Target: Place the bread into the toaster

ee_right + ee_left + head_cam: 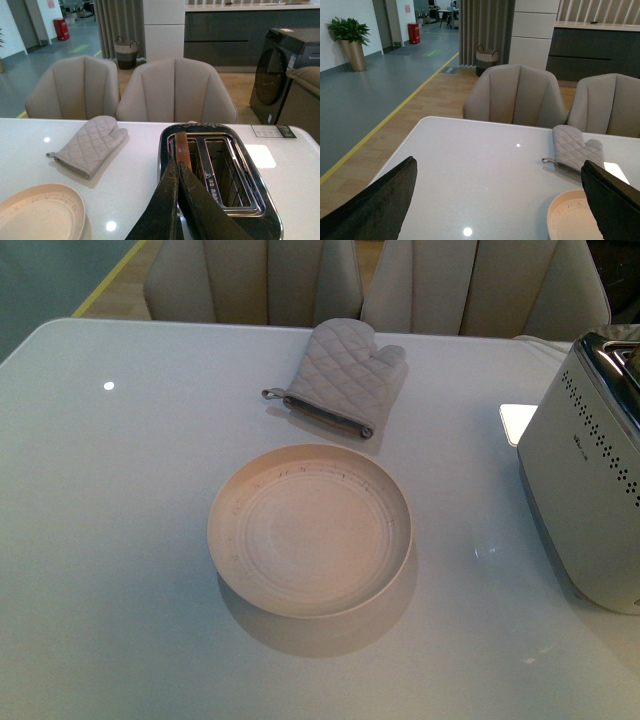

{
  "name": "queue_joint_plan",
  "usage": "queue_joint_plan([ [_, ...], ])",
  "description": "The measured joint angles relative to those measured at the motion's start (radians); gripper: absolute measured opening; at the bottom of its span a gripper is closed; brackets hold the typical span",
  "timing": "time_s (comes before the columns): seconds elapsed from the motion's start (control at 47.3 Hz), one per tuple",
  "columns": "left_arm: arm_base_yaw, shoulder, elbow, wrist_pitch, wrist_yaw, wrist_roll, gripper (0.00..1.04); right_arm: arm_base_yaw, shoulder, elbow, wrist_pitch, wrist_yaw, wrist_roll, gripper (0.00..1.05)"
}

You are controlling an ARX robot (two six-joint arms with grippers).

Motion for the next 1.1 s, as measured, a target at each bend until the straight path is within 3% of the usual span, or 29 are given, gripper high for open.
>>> queue_joint_plan([
  [0.401, 0.000, 0.000, 0.000, 0.000, 0.000, 0.000, 0.98, 0.000, -0.156, 0.000, -0.155, 0.000, 0.000, 0.02],
  [0.486, 0.000, 0.000, 0.000, 0.000, 0.000, 0.000, 0.98, 0.000, -0.280, 0.000, -0.311, 0.002, 0.000, 0.02],
  [0.697, 0.000, 0.000, 0.000, 0.000, 0.000, 0.000, 0.98, 0.000, -0.325, 0.000, -0.329, 0.000, -0.001, 0.03],
  [0.908, 0.000, 0.000, 0.000, 0.000, 0.000, 0.000, 0.98, 0.000, -0.326, 0.000, -0.330, 0.000, 0.000, 0.50],
  [1.099, 0.000, 0.000, 0.000, 0.000, 0.000, 0.000, 0.98, 0.000, -0.326, 0.000, -0.330, 0.000, 0.000, 0.83],
])
